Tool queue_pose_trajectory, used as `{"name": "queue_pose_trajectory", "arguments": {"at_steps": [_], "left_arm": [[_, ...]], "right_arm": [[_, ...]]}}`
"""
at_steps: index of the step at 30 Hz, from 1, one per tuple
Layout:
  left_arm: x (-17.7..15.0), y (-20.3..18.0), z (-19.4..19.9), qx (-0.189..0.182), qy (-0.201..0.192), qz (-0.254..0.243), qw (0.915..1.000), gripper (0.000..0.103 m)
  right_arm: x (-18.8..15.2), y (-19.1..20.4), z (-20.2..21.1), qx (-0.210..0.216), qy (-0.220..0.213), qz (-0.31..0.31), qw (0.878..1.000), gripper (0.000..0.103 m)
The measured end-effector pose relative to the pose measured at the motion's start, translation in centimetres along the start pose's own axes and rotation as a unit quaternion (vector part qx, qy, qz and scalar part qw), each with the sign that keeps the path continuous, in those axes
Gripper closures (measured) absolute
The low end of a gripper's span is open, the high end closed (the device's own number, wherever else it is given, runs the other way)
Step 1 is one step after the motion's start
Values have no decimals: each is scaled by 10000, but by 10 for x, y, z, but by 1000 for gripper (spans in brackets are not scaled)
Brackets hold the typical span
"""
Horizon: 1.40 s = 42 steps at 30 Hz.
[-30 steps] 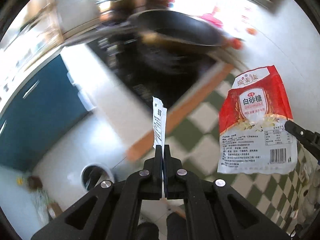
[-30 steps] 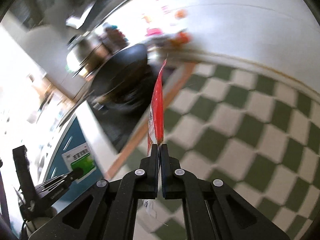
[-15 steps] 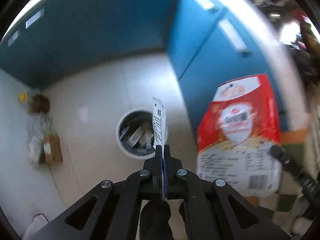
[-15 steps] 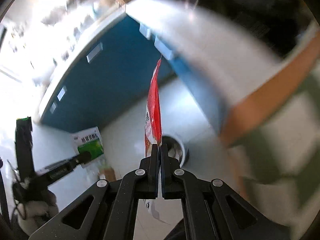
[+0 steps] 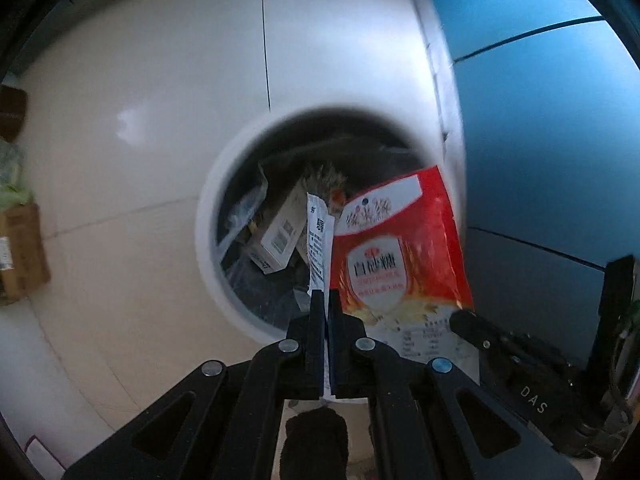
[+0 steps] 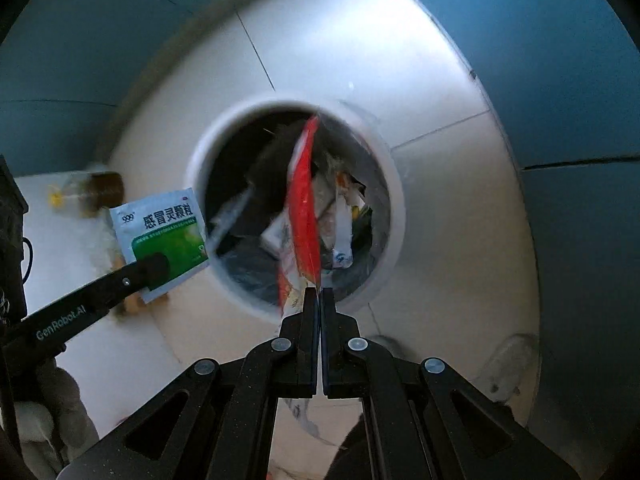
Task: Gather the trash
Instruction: 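Carry receipt and sugar bag to the bin and open both tools, then lift both tools away from the bin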
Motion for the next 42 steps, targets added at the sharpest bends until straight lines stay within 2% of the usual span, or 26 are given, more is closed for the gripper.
{"name": "queue_pose_trajectory", "arguments": {"at_steps": [1,3,5,7,8,9,10,11,12,13,15,16,19,21,28,36,42], "left_arm": [[3,3,-7,-30,45,38,10000,103],[8,8,-17,-158,81,156,9997,102],[11,10,-23,-60,150,202,9997,101],[14,9,-21,57,44,159,9998,92],[15,9,-18,86,-34,119,9999,87],[15,7,-12,141,-139,80,9998,65],[15,6,-9,201,-238,51,9995,28],[14,6,-5,287,-340,9,9990,12],[13,5,-1,406,-442,-38,9982,2],[11,6,3,480,-504,-67,9976,2],[7,7,6,585,-493,-101,9970,2],[5,7,9,709,-535,-130,9960,1],[2,7,16,1124,-701,-202,9910,1],[-8,5,26,1259,-791,-195,9887,1],[-49,-19,85,1424,-1157,-72,9830,1],[-119,-67,206,1447,-1699,-92,9747,1],[-195,-109,309,1478,-2232,-4,9635,1]], "right_arm": [[7,0,-14,-34,131,59,9999,102],[17,2,-27,-266,129,136,9995,100],[27,4,-32,-356,193,219,9989,95],[36,0,-25,-420,140,198,9988,61],[38,1,-22,-385,65,187,9991,32],[42,2,-15,-380,-50,219,9990,22],[44,0,-7,-452,-141,268,9985,22],[44,0,-3,-508,-216,312,9980,22],[44,-1,3,-554,-315,356,9973,21],[41,0,9,-620,-404,399,9965,19],[38,-2,17,-806,-592,477,9938,4],[37,-1,21,-877,-657,521,9926,1],[28,-3,30,-1166,-911,709,9864,0],[18,-3,36,-1349,-1039,758,9825,0],[-16,9,90,-1407,-1339,977,9761,0],[-89,34,240,-1523,-2029,1199,9598,0],[-164,50,370,-1303,-2507,1395,9491,0]]}}
Point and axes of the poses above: each gripper's, at about its wrist camera, not at the fingertips, and z roughly against the way its jaws point, y to its left, x to its top, the point moved 2 cm from there along -z, roughly the way its jaws point, and after that the axes turned 4 degrees about -z, right-handed, at the moved point
